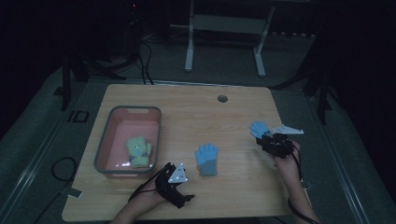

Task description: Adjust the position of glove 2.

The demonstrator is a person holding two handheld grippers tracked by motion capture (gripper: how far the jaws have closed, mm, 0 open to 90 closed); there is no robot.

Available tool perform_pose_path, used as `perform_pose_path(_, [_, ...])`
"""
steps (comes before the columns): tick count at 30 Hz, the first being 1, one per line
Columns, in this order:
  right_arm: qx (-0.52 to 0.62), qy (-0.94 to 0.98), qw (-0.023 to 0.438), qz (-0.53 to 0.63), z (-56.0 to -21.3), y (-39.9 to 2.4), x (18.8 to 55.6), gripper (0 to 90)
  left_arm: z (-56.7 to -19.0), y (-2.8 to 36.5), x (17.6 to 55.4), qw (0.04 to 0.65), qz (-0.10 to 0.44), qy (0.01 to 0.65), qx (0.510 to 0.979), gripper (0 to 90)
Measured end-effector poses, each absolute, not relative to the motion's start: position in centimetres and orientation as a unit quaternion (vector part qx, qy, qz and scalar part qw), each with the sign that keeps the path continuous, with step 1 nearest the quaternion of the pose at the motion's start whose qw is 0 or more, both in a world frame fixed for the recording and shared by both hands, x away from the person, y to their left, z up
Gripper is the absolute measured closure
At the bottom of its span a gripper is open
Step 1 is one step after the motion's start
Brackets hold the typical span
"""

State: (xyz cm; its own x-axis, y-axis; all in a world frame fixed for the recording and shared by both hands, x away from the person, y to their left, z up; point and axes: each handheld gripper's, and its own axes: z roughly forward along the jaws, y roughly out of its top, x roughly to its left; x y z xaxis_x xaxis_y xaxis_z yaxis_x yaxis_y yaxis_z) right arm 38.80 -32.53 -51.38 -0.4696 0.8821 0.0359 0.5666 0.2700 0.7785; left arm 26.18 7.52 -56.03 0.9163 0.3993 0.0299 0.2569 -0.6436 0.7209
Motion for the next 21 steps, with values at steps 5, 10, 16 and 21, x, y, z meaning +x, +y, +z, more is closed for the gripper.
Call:
perform_pose_path(5, [0.481,0.763,0.22,0.372,-51.6,-34.1,41.0,58.8,-56.0,7.6,26.2,0.381,0.093,0.182,0.902,3.6])
perform_pose_path(10, [0.489,0.763,0.218,0.364,-52.3,-35.1,42.8,56.6,-56.1,7.6,26.2,0.379,0.093,0.181,0.903,3.6])
perform_pose_path(16, [0.491,0.769,0.204,0.354,-53.7,-35.7,44.1,55.1,-56.1,7.6,26.2,0.38,0.094,0.181,0.902,3.6])
perform_pose_path(21, [0.478,0.783,0.199,0.345,-54.9,-35.7,44.3,58.9,-56.0,7.7,26.2,0.382,0.093,0.182,0.901,3.6])
